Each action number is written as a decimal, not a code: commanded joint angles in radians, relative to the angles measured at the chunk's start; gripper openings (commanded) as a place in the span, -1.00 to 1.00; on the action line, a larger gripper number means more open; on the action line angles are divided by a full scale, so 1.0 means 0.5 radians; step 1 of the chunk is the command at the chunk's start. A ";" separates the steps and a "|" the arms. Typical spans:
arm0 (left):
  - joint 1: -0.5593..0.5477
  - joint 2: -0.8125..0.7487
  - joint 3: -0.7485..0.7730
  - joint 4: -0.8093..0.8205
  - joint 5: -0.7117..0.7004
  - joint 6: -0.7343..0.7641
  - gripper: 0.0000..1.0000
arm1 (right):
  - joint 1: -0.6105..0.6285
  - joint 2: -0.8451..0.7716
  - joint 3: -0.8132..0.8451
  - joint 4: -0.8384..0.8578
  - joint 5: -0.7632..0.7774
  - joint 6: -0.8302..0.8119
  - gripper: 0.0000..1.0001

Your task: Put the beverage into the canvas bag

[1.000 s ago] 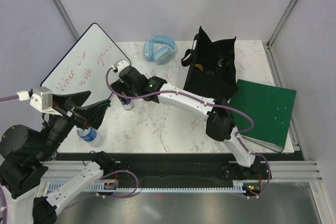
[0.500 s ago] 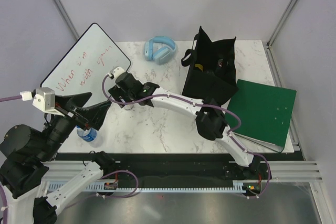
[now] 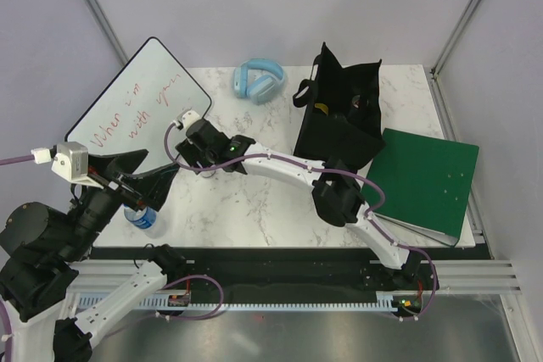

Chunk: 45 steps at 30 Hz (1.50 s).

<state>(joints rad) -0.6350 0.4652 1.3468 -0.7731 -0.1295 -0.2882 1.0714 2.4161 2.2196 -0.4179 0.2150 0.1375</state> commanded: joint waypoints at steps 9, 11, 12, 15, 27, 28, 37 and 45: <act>0.000 -0.001 -0.006 0.012 -0.008 0.030 1.00 | 0.008 -0.101 0.043 0.066 0.070 -0.051 -0.31; 0.000 0.008 -0.012 0.012 0.001 0.055 1.00 | 0.005 -0.193 -0.003 0.075 0.098 -0.082 -0.49; 0.000 0.011 -0.018 0.006 -0.002 0.058 1.00 | 0.002 -0.227 -0.024 0.084 0.107 -0.088 -0.55; 0.000 0.018 -0.028 0.006 -0.005 0.058 1.00 | 0.005 -0.383 -0.098 0.100 0.186 -0.122 -1.00; 0.000 -0.025 -0.049 0.015 -0.048 0.009 1.00 | -0.151 -1.064 -0.282 0.048 0.315 -0.112 -1.00; 0.000 -0.028 -0.055 0.018 -0.048 0.003 1.00 | -0.170 -1.095 -0.261 0.023 0.331 -0.106 -1.00; 0.000 -0.016 -0.199 0.058 -0.017 -0.071 1.00 | -0.391 -1.445 -0.129 -0.259 0.558 -0.186 -1.00; 0.000 0.021 -0.230 0.077 0.010 -0.083 1.00 | -0.700 -1.718 -0.288 -0.465 0.776 -0.165 -1.00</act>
<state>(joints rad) -0.6350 0.4580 1.2453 -0.7696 -0.1364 -0.3016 0.7856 1.6752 2.0964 -0.6559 0.5072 0.0559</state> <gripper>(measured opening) 0.995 0.622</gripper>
